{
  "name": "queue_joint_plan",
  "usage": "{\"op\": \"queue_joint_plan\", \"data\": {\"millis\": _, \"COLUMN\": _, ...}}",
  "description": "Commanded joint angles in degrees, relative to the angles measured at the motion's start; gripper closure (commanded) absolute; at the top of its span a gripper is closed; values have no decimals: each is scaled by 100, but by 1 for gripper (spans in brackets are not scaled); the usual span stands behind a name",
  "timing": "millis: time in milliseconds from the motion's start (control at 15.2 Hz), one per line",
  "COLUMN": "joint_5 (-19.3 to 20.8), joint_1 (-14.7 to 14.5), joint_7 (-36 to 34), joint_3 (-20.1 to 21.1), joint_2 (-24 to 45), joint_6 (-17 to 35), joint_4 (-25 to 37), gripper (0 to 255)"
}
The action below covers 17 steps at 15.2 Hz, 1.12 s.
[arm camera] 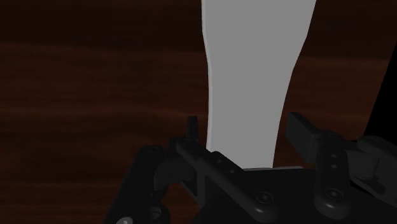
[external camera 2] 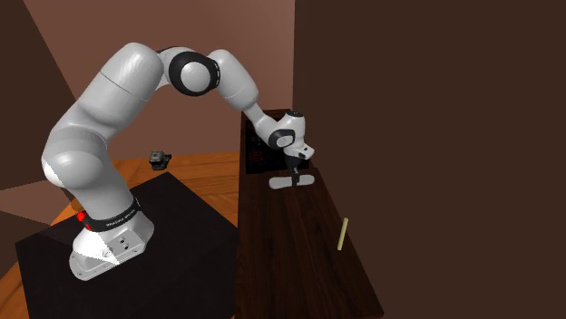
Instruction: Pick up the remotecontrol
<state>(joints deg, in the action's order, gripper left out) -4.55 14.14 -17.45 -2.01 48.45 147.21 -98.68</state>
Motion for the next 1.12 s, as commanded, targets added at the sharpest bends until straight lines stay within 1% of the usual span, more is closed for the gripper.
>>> {"op": "queue_joint_plan", "data": {"millis": 0, "joint_5": 5, "joint_1": -1, "joint_7": 3, "joint_3": -4, "joint_2": -59, "joint_6": -38, "joint_4": -28, "gripper": 255}}
{"op": "queue_joint_plan", "data": {"millis": 924, "joint_5": 51, "joint_1": -38, "joint_7": -36, "joint_3": -55, "joint_2": -959, "joint_6": -632, "joint_4": -335, "gripper": 255}}
{"op": "queue_joint_plan", "data": {"millis": 1056, "joint_5": 52, "joint_1": -38, "joint_7": -36, "joint_3": -55, "joint_2": -967, "joint_6": -641, "joint_4": -335, "gripper": 255}}
